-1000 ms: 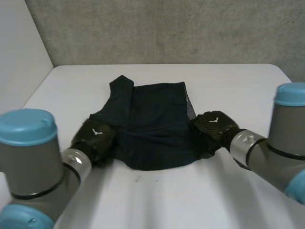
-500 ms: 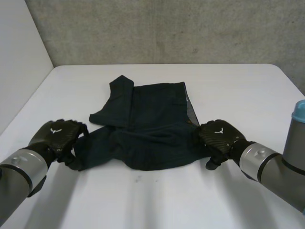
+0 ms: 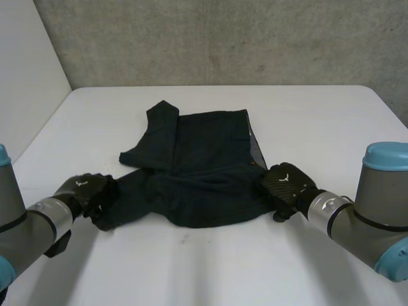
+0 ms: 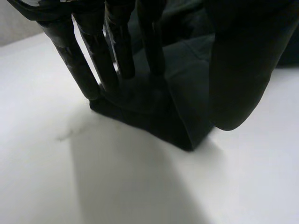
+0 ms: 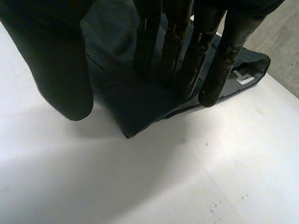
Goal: Fold the shorts.
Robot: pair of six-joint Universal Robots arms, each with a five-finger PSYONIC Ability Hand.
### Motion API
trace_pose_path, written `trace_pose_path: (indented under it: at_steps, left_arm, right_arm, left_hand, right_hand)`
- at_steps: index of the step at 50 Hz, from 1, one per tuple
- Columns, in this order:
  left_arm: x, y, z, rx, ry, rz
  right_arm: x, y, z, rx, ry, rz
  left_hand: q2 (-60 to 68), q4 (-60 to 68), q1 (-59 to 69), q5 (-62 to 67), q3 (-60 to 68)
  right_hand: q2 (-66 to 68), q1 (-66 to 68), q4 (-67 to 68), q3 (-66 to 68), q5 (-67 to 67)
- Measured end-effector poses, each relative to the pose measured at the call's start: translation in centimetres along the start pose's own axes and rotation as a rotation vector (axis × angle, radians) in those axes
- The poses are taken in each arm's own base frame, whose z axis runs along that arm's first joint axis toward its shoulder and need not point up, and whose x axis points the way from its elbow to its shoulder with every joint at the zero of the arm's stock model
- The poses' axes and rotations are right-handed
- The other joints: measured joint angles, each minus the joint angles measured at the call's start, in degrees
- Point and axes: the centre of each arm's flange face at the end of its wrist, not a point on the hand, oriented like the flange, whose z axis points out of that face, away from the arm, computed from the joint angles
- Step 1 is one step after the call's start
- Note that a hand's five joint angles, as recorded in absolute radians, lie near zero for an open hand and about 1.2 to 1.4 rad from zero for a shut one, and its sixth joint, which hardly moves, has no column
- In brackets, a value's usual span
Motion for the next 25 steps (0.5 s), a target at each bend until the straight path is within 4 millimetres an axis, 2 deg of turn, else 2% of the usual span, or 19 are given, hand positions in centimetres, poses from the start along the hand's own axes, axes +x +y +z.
trace_pose_path:
  at_steps: [3,4,5,10,17,25]
  left_arm:
    - [0.0,-0.6,-0.2,0.023,-0.003,0.007]
    - [0.0,-0.8,-0.3,0.032,-0.005,0.010]
    - [0.0,-1.0,-0.4,0.039,-0.006,0.012]
    - [0.2,-2.0,-1.2,0.087,-0.009,0.024]
    - [1.2,-2.9,-1.7,0.144,0.013,0.052]
    - [2.6,-3.4,-1.1,0.184,0.053,0.087]
  right_arm:
    - [0.0,0.1,0.1,-0.001,-0.001,0.001]
    - [0.0,0.0,0.1,-0.001,-0.001,0.002]
    - [0.0,0.0,0.2,0.000,-0.001,0.002]
    - [0.2,-0.3,0.1,0.006,0.002,0.000]
    - [0.3,-0.8,-0.3,0.014,0.009,-0.004]
    - [0.3,-1.2,-1.0,0.019,0.018,-0.007]
  left_hand:
    - [0.2,0.3,0.2,0.2,0.3]
    - [0.3,0.4,0.2,0.2,0.3]
    - [0.3,0.4,0.2,0.2,0.3]
    - [0.3,0.4,0.2,0.2,0.3]
    - [0.2,0.3,0.0,0.0,0.2]
    - [0.2,-0.2,0.0,-0.3,0.2]
  right_hand:
    - [3.6,2.6,3.0,3.5,3.0]
    - [13.7,10.2,13.9,13.7,13.7]
    - [18.1,11.9,18.0,17.8,17.5]
    - [24.7,14.8,25.7,25.3,25.0]
    - [24.7,14.8,26.1,25.7,25.4]
    - [24.7,14.8,26.1,25.7,25.4]
